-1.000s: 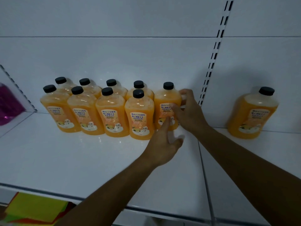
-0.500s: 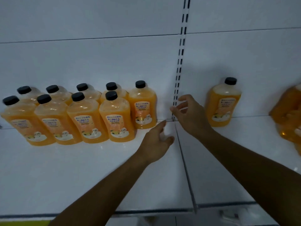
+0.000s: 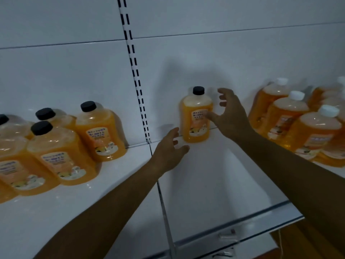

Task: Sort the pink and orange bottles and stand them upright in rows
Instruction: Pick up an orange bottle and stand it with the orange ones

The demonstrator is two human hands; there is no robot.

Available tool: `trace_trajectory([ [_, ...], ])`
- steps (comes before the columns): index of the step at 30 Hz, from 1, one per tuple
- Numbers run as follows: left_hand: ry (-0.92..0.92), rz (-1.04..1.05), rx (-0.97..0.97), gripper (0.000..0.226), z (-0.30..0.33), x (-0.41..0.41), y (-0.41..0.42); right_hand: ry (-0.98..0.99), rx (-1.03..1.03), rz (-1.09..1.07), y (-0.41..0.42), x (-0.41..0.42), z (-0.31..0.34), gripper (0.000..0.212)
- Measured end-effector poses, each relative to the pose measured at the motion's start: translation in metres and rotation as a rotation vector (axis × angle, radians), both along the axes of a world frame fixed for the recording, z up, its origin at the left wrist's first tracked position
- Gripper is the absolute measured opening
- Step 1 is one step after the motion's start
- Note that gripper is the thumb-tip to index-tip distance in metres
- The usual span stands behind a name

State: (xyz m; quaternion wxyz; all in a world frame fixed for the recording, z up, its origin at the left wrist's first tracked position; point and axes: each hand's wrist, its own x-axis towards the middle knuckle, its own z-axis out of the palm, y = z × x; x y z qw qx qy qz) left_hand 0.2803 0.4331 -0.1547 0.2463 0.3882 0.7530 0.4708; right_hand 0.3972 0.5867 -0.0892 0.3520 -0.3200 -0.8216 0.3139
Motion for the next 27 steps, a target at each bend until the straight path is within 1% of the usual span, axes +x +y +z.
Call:
trace_trajectory([
  [2, -0.035, 0.017, 0.005, 0.071, -0.002, -0.003, 0.009, -0.042, -0.029, 0.092, 0.01, -0.005, 0.003, 0.078],
  [3, -0.038, 0.02, -0.003, 0.069, -0.003, -0.005, 0.013, -0.063, -0.033, 0.138, 0.013, -0.008, 0.003, 0.077],
  [4, -0.035, 0.018, -0.009, 0.067, -0.004, -0.007, 0.017, -0.078, -0.037, 0.179, 0.015, -0.011, 0.003, 0.073],
  [6, -0.023, 0.005, 0.025, 0.051, -0.005, -0.013, 0.024, -0.082, -0.05, 0.237, 0.016, -0.016, 0.003, 0.063],
  [7, -0.008, 0.008, 0.053, 0.044, -0.007, -0.015, 0.026, -0.068, -0.056, 0.249, 0.016, -0.017, 0.002, 0.06],
  [8, 0.016, 0.016, 0.068, 0.041, -0.008, -0.017, 0.028, -0.052, -0.058, 0.252, 0.015, -0.017, 0.002, 0.058],
  [13, 0.136, 0.096, 0.101, 0.037, -0.011, -0.011, 0.022, 0.026, -0.086, 0.252, 0.003, -0.012, -0.003, 0.053],
  [16, 0.203, 0.174, 0.126, 0.031, -0.01, -0.007, -0.001, 0.04, -0.146, 0.299, -0.011, -0.012, -0.004, 0.05],
  [19, 0.2, 0.225, 0.152, 0.029, -0.008, -0.008, -0.034, 0.058, -0.178, 0.358, -0.034, -0.021, -0.004, 0.049],
  [23, 0.24, 0.334, 0.155, 0.036, -0.007, -0.009, -0.083, 0.071, -0.155, 0.443, -0.077, -0.041, -0.001, 0.05],
  [27, 0.304, 0.424, 0.211, 0.035, -0.013, -0.003, -0.121, 0.081, -0.09, 0.51, -0.119, -0.062, -0.003, 0.05],
])
